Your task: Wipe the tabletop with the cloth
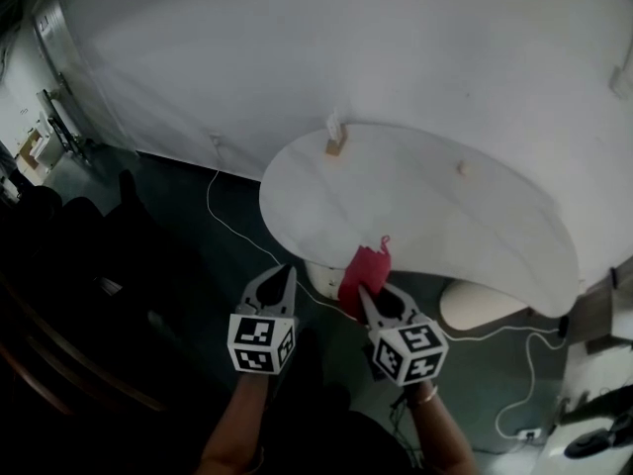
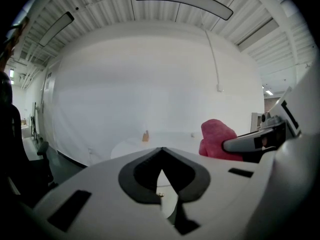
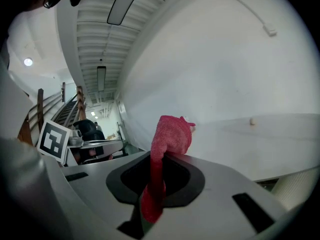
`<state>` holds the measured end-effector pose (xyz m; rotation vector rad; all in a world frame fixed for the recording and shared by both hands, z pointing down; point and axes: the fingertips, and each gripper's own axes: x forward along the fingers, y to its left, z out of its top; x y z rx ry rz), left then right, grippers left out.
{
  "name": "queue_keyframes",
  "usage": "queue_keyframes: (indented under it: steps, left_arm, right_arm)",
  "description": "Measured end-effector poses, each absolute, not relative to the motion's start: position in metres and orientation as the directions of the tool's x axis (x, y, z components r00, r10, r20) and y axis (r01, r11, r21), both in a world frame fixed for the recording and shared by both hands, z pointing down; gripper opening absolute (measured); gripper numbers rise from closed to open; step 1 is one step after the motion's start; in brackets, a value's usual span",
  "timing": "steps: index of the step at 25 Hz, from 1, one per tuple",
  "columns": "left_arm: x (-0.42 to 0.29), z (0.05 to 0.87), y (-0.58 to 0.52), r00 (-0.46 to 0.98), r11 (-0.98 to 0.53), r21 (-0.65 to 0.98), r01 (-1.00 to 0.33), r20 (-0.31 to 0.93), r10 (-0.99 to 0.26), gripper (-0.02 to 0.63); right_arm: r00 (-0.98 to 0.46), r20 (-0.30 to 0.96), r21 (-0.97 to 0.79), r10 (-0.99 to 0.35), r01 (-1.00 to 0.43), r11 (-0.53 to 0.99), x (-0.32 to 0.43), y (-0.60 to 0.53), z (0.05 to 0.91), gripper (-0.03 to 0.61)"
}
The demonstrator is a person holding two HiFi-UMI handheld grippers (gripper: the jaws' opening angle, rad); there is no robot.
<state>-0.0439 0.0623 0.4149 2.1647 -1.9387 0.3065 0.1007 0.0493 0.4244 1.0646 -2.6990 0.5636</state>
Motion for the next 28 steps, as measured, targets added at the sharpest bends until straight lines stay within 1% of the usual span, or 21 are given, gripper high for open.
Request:
queue_keyframes:
  steps: [6, 15, 21, 28]
  left_arm:
    - [-0.085, 0.425, 0.012, 0.104, -0.099, 0.034, -0.995, 0.307, -0.946, 0.003]
    - [-0.168, 0.432, -0.078, 0.094, -0.089, 0.032, -0.996, 0.324, -0.941, 0.002]
    - [-0.208, 0.442, -0.110, 0.095, -0.080, 0.057, -0.995, 0.333, -0.938, 0.002]
    - [-0.238, 0.457, -0.124, 0.062, -0.037, 0.076, -0.996, 0.347, -0.936, 0.002]
  right_arm:
    - [-0.734, 0.338, -0.293, -0.589, -0.677, 0.675, 0.055, 0.004, 0.436, 0.044]
    - [-0.767, 0.392, -0.359, -0.508, -0.636, 0.683, -0.046, -0.079, 0.452, 0.044]
    - [-0.799, 0.399, -0.430, -0.451, -0.597, 0.678, -0.102, -0.112, 0.461, 0.045]
    - [-0.832, 0.426, -0.468, -0.354, -0.538, 0.701, -0.147, -0.133, 0.483, 0.046]
